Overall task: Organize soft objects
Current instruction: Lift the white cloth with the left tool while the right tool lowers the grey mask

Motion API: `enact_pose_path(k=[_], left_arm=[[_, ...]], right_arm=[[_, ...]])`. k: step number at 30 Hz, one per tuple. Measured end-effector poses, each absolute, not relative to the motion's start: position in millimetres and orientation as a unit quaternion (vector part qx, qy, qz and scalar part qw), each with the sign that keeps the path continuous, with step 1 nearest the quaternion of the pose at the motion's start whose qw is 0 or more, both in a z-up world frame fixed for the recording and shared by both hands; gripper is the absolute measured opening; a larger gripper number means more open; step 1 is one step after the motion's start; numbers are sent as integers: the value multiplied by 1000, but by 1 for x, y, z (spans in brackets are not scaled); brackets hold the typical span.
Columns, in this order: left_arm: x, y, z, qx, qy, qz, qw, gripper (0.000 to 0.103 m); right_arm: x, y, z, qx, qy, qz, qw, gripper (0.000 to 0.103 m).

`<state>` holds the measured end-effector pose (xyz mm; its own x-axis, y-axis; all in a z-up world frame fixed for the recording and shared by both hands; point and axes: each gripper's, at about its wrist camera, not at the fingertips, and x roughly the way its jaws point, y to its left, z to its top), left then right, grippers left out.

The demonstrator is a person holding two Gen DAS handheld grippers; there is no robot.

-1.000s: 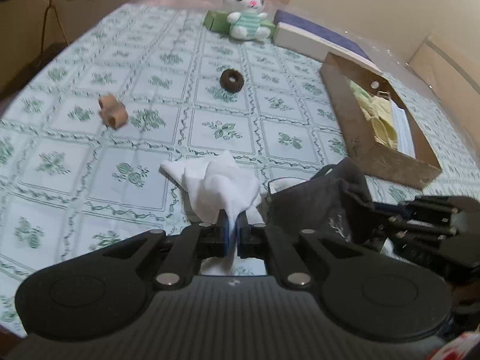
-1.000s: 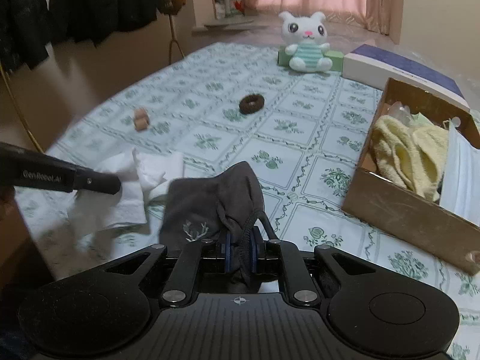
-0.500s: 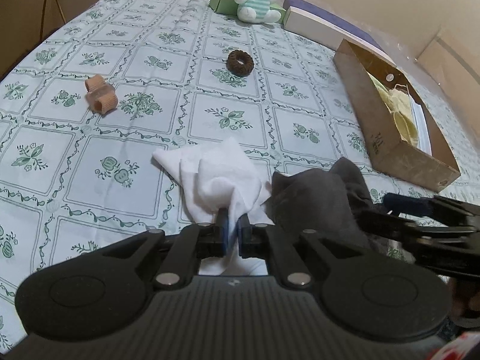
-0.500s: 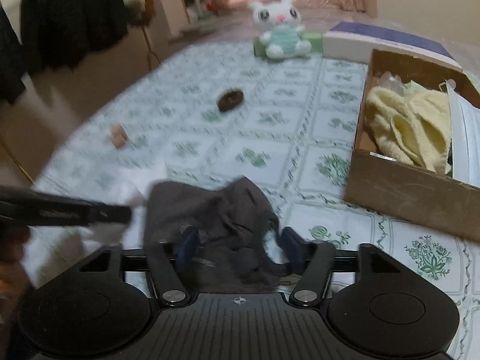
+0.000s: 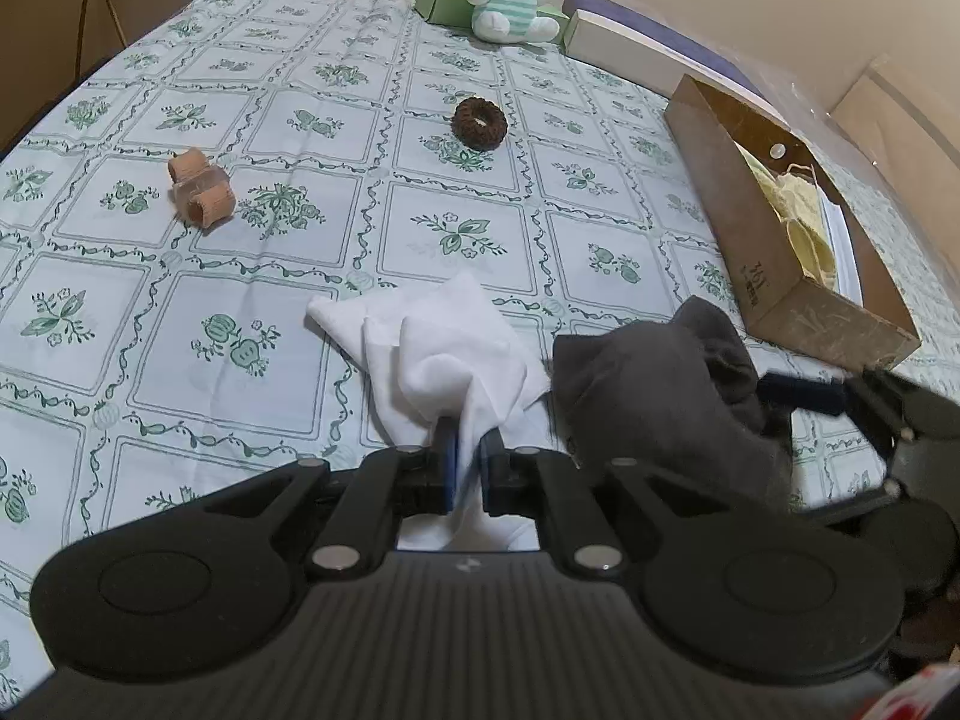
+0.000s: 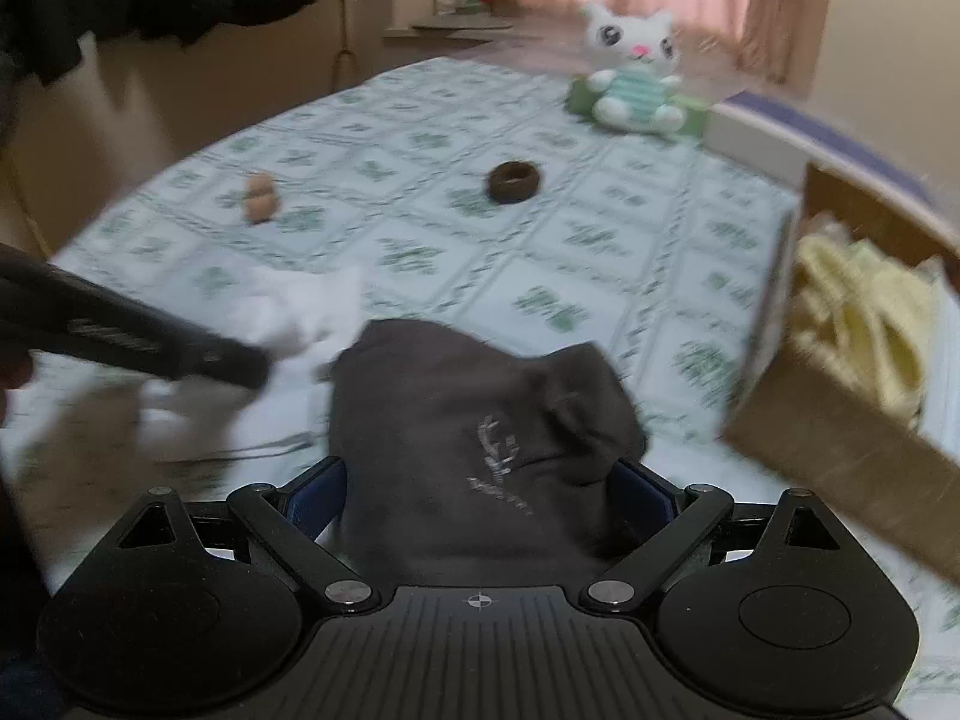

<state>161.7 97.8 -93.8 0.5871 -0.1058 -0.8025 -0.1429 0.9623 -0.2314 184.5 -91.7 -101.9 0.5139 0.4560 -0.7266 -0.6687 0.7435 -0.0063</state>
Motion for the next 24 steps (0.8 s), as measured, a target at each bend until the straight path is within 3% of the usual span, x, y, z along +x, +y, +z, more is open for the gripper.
enact_pose_path(k=[5, 7, 9, 10, 20, 24], left_arm=[[163, 99, -94, -136, 454, 9, 881, 13], [163, 101, -94, -132, 453, 14, 882, 26], [164, 102, -95, -117, 452, 35, 883, 55], [165, 103, -96, -112, 449, 43, 885, 56], [182, 109, -101, -114, 429, 35, 895, 59], [189, 106, -103, -99, 420, 36, 901, 41]], right_arm=[[207, -97, -115, -90, 403, 314, 855, 94], [212, -102, -117, -63, 406, 313, 856, 94], [211, -102, -117, -67, 402, 316, 857, 89], [210, -102, -117, -71, 399, 315, 859, 87], [214, -113, -117, -52, 390, 324, 861, 60], [215, -116, -117, -47, 389, 322, 862, 54]])
